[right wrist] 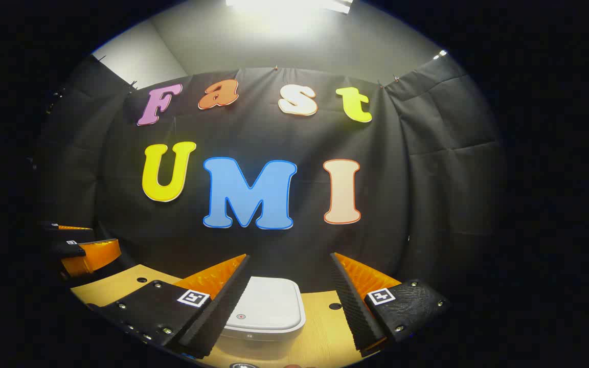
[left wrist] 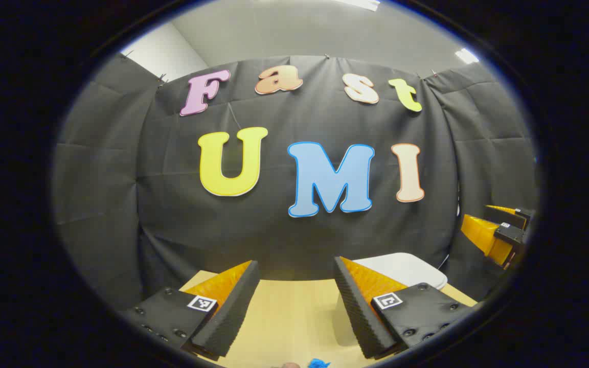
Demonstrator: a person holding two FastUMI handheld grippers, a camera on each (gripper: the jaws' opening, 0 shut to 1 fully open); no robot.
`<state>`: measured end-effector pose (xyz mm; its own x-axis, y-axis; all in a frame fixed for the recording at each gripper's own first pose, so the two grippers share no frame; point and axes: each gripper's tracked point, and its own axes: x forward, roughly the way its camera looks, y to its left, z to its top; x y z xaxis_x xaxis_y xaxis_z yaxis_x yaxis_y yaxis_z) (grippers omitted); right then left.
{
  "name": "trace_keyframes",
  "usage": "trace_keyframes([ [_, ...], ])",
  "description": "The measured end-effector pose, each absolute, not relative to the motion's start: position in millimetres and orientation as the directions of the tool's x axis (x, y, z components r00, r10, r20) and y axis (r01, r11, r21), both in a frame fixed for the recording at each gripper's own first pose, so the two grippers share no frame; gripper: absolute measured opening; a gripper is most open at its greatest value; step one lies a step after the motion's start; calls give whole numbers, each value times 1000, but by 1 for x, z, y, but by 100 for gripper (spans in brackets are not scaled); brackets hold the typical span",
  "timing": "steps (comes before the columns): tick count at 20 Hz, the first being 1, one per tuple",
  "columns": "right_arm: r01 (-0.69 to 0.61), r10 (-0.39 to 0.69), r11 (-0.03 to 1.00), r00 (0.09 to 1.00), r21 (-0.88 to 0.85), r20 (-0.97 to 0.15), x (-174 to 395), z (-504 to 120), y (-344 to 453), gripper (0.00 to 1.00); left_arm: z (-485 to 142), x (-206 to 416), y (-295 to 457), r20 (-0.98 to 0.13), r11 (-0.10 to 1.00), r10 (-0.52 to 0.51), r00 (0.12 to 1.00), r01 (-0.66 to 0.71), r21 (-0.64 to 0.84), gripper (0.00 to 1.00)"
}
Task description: Press the lid of the desktop garbage bin to open it, pick up the crumpled paper on the desktop and throw it into the bin, then pick up the pop can on the desktop and drop it into the bin, and finally close the garbage bin lid.
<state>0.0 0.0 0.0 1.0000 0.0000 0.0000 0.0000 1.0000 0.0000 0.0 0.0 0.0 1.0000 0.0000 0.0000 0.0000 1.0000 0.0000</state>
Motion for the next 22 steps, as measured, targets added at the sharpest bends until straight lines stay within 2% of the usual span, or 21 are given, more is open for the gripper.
trace_keyframes([
  [2, 1, -1, 1000, 1000, 9, -8, 2, -3, -2, 97, 0, 0, -5, 2, 1000, -2, 1000, 2, 2, 96],
  [3, 1, -1, 1000, 1000, 15, -14, 2, -4, -2, 100, 0, -1, -6, 2, 1000, -3, 1000, 3, 2, 96],
  [4, 1, -1, 1000, 1000, 21, -19, 2, -6, -3, 96, 0, -1, -7, 3, 1000, -4, 1000, 4, 1, 96],
  [22, -20, 23, 999, 998, 44, -56, 4, -18, 9, 96, 1, -4, -1, 13, 1000, 15, 1000, -15, -5, 96],
])
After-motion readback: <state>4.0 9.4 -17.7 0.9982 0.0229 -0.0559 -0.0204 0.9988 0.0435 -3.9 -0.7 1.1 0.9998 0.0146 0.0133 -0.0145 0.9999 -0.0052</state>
